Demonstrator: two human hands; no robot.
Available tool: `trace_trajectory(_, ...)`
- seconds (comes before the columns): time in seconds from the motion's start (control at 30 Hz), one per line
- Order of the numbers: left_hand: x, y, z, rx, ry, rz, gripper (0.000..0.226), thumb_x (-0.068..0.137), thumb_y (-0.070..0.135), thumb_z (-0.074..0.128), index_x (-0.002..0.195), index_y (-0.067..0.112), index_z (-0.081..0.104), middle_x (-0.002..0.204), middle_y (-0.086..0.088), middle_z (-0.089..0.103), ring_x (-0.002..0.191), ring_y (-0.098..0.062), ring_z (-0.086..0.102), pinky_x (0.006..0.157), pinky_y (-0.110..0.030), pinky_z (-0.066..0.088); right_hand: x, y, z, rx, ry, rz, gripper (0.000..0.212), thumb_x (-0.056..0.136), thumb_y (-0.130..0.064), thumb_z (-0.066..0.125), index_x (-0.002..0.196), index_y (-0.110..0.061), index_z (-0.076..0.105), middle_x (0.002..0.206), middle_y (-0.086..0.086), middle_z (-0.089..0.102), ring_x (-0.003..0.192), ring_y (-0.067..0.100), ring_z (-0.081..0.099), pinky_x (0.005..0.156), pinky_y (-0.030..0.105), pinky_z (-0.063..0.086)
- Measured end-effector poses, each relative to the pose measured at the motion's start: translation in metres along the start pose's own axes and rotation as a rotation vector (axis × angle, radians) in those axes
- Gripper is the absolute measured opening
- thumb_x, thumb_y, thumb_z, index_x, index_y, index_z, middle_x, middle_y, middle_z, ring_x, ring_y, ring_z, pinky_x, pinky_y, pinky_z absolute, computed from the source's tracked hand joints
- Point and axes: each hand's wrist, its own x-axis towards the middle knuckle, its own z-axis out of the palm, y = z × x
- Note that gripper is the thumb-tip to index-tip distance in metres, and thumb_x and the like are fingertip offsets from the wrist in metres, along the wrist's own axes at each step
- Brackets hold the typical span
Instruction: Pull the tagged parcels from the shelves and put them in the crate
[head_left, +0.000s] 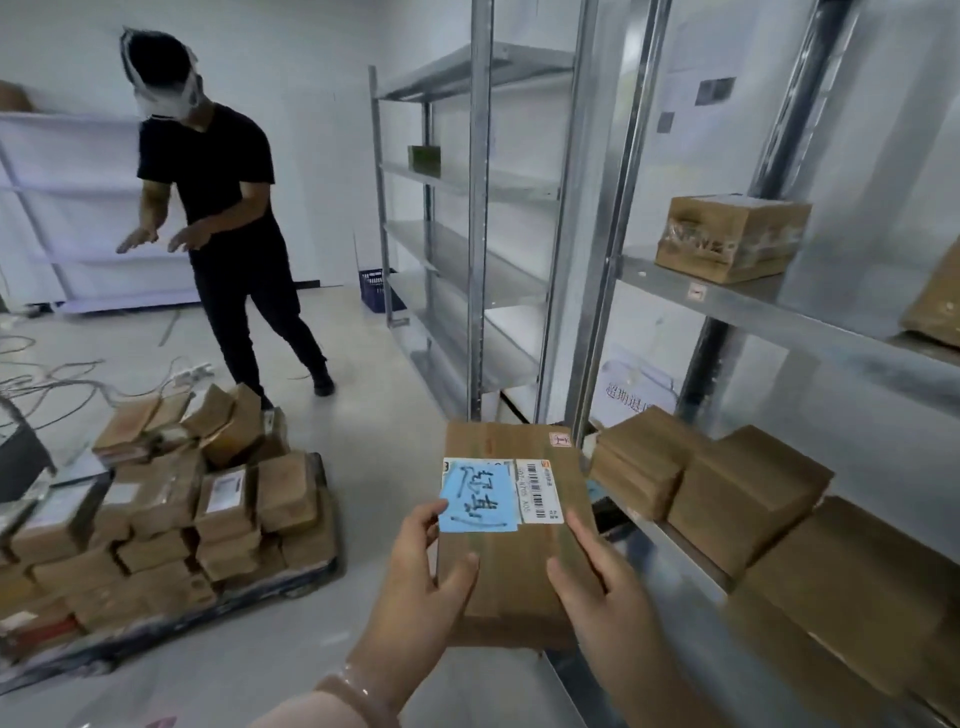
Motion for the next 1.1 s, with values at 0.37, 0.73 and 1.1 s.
trace_trajectory(0.37, 0.182, -0.089, -0.076, -0.010, -0.214, -0.135, 0.052, 0.089, 0.023, 0.065, 0.110, 0.062, 0.037, 0.119, 0.033, 0.046, 0.113, -0.004, 0.051, 0.082, -0.027, 0.058, 0.132, -0.003, 0.126, -0.011, -0.042, 0.122, 0.060, 0.090, -0.035, 0.064, 0.142, -0.045, 0.037, 0.141, -0.026, 0.035, 0.128, -0.001, 0.037, 0.111, 0.023, 0.030)
trace_trajectory(0.73, 0.350, -0.166, -0.034, 0.035, -0.442, -0.272, 0.060, 0.075, 0.036, 0.078, 0.105, 0.070, 0.038, 0.121, 0.029, 0.046, 0.109, -0.007, 0.055, 0.070, -0.022, 0.058, 0.295, 0.058, 0.160, 0.020, -0.029, 0.293, 0.064, 0.086, -0.033, 0.068, 0.140, -0.046, 0.035, 0.136, -0.017, 0.034, 0.121, -0.001, 0.037, 0.102, 0.014, 0.031)
trace_trajectory(1.1, 0.505, -0.216, 0.039, 0.036, -0.482, -0.351, 0.058, 0.064, 0.044, 0.072, 0.112, 0.063, 0.045, 0.123, 0.018, 0.057, 0.108, -0.012, 0.060, 0.081, -0.028, 0.055, 0.449, 0.100, 0.160, 0.004, -0.009, 0.439, 0.074, 0.086, -0.038, 0.068, 0.146, -0.044, 0.025, 0.142, -0.013, 0.025, 0.129, 0.005, 0.031, 0.109, 0.026, 0.032)
